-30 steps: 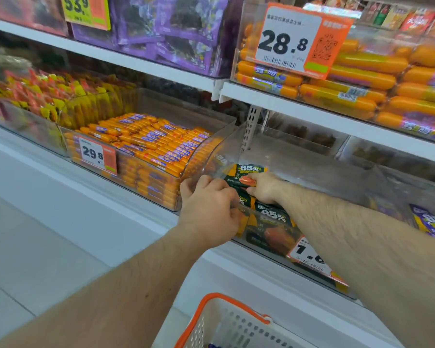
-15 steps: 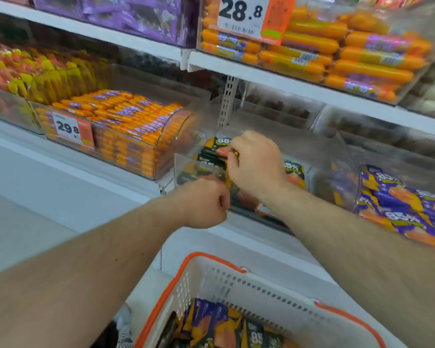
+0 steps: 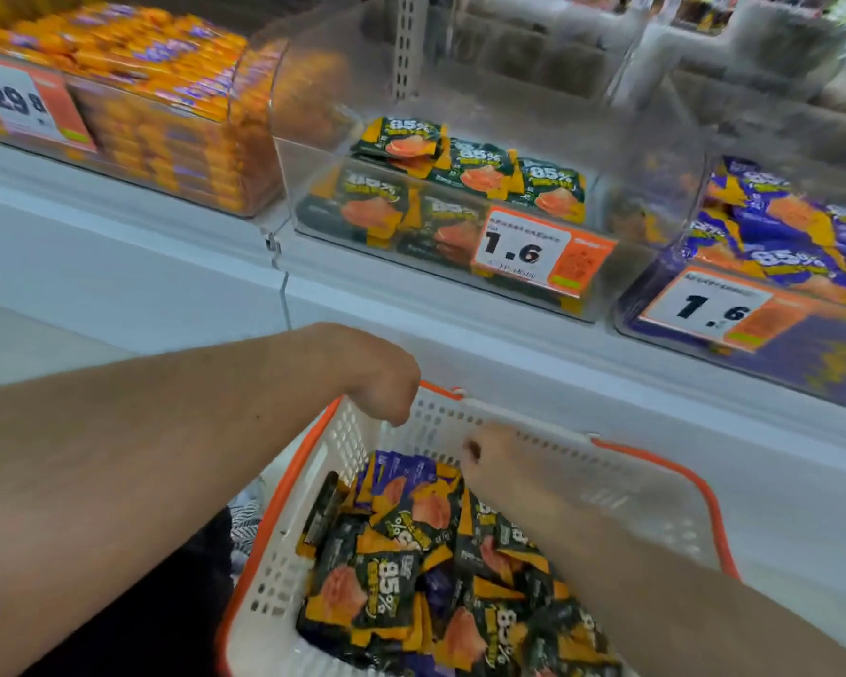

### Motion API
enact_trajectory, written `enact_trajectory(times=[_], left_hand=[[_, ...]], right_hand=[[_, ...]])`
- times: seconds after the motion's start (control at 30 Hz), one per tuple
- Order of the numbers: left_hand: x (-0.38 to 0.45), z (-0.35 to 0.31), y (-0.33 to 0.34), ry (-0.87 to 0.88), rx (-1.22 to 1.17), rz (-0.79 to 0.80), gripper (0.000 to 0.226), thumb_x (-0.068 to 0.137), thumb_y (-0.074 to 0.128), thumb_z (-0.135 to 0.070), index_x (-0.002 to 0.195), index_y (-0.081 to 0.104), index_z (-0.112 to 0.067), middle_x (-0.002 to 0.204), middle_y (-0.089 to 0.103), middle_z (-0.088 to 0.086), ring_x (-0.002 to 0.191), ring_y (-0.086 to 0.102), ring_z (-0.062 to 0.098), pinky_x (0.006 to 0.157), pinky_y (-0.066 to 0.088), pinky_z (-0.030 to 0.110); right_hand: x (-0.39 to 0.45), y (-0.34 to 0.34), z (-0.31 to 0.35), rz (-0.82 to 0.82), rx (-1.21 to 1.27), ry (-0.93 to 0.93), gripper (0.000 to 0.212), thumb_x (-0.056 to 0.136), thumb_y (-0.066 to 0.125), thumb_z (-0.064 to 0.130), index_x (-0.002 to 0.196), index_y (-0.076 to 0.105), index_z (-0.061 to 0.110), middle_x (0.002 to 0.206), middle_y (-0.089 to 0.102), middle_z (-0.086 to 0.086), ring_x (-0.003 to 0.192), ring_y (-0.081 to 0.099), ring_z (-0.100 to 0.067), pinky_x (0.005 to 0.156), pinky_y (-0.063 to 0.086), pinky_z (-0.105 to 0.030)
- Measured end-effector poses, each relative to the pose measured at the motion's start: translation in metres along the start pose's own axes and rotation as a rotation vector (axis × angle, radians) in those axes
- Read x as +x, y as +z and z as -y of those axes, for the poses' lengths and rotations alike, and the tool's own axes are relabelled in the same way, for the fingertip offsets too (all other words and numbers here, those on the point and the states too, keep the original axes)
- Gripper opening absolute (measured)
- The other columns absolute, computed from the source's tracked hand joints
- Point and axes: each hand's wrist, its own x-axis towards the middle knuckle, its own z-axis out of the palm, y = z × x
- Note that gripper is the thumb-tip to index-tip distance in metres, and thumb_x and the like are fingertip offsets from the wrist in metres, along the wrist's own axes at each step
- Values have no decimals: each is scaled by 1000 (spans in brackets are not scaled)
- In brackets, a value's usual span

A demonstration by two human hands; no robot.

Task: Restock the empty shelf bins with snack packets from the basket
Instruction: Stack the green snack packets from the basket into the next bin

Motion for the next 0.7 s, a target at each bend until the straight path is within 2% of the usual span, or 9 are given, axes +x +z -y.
enact_trajectory(times=[0.03,0.07,0.13,0.2,0.27,0.43,0.53,0.6,0.7], left_hand=[[1,-4,1,3,12,10,31,98,50,-30,119,62,-10,121,60,3,104,58,22,89,46,37],[3,-8,2,-2,24,25,33,99,50,-30,124,60,-12,125,58,2,109,57,22,91,46,36],[7,-14,5,1,39,39,36,99,49,-31,131,57,-16,132,55,0,116,54,21,96,46,36],[12,-17,7,4,45,46,37,99,49,-31,132,55,-17,134,55,1,118,54,21,98,45,36],[16,-19,8,8,52,49,37,99,48,-32,133,54,-18,135,54,0,120,53,21,98,44,34],[19,-19,6,-13,44,48,37,99,49,-31,134,53,-18,134,54,1,118,53,19,90,41,30],[19,-20,4,-9,40,21,36,99,48,-29,133,54,-18,132,55,2,116,54,19,87,41,30],[17,-22,5,10,30,12,36,98,47,-28,132,54,-17,132,56,3,116,54,20,89,43,31],[14,-22,7,28,-41,-3,36,97,50,-29,129,58,-17,127,59,6,115,56,23,93,45,35]], right_hand=[[-6,11,-12,107,-45,98,10,90,50,21,87,59,17,85,57,-4,73,52,-21,65,45,-33],[-13,20,-24,197,-111,185,21,87,55,22,107,60,18,99,59,-5,85,57,-22,68,47,-31],[-24,41,-50,368,-240,356,68,80,64,35,140,39,17,135,48,-9,117,53,-28,88,50,-32],[-34,55,-69,457,-336,450,91,77,58,58,148,24,14,150,32,-12,132,41,-32,103,43,-39],[-41,65,-82,457,-396,441,91,82,47,65,149,19,10,153,25,-15,134,37,-35,106,39,-42],[-44,57,-75,516,-499,343,72,89,55,28,148,22,3,146,34,-19,122,50,-34,91,49,-39],[-38,32,-56,496,-527,244,32,90,48,11,121,58,8,116,63,-11,99,64,-28,72,51,-36],[-34,8,-36,426,-526,185,23,90,47,8,102,66,12,102,68,-7,89,66,-27,72,55,-36],[-21,-26,-6,358,-372,194,23,95,43,12,93,65,10,87,65,-5,74,62,-21,63,54,-34]])
